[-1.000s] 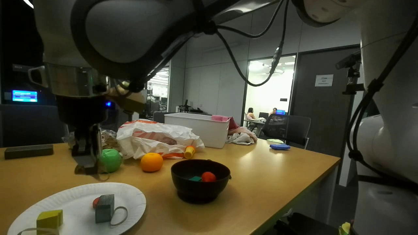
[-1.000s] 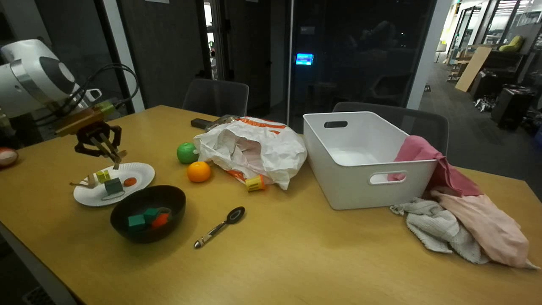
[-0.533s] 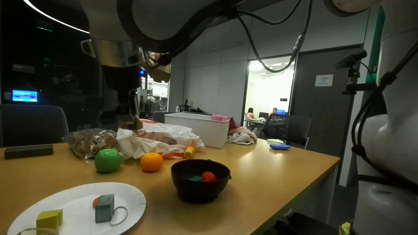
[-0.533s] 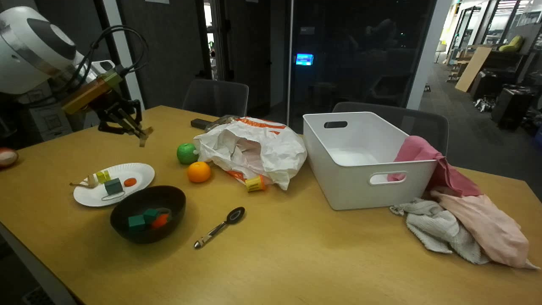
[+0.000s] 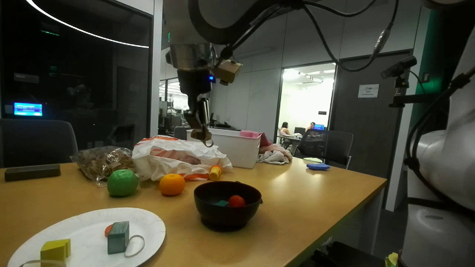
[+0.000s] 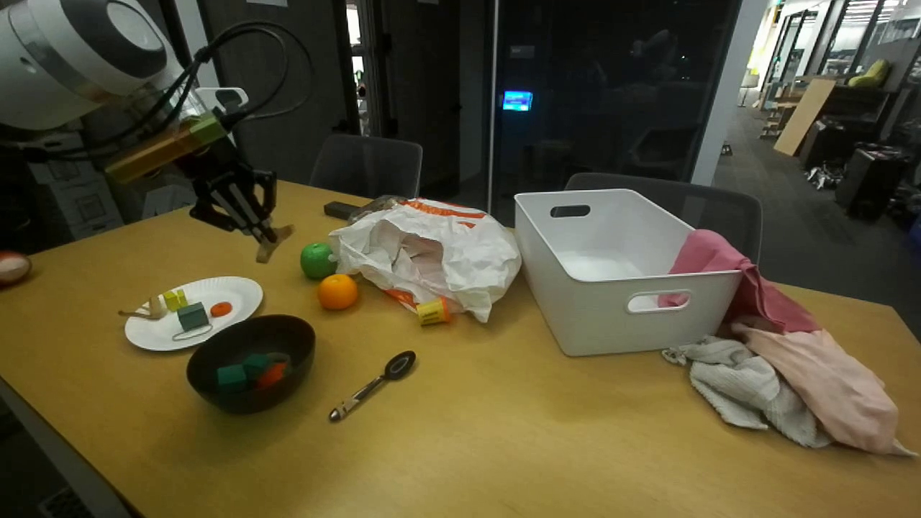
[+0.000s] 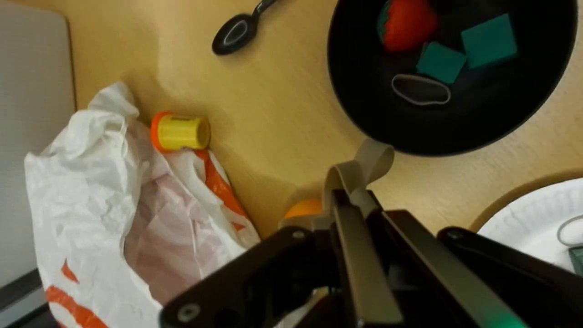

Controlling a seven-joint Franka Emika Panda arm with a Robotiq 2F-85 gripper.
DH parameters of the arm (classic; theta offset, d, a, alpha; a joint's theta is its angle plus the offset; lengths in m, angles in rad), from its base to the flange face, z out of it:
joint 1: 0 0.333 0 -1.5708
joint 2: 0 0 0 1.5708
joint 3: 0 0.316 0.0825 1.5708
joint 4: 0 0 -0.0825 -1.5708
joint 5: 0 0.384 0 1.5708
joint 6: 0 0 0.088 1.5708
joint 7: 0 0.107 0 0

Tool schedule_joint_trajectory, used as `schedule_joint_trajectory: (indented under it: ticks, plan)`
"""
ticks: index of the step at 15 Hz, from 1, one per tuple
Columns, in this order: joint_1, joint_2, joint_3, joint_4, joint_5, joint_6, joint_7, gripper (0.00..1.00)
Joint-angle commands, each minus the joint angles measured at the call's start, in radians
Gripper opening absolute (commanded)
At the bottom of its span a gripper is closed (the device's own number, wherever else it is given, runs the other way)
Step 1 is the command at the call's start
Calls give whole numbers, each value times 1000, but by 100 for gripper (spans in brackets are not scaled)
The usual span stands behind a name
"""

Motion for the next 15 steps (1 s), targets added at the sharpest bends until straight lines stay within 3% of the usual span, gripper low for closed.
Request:
schedule_joint_trajectory:
  ticks: [1, 8, 9, 15]
  plan:
    - [-17, -115, -21, -168, 97, 78, -18, 9]
    - [-60, -149, -70, -381, 117, 281, -32, 9]
    - [-67, -142, -75, -394, 120, 309, -28, 27]
    - [-102, -122, -104, -409, 212, 396, -1, 73]
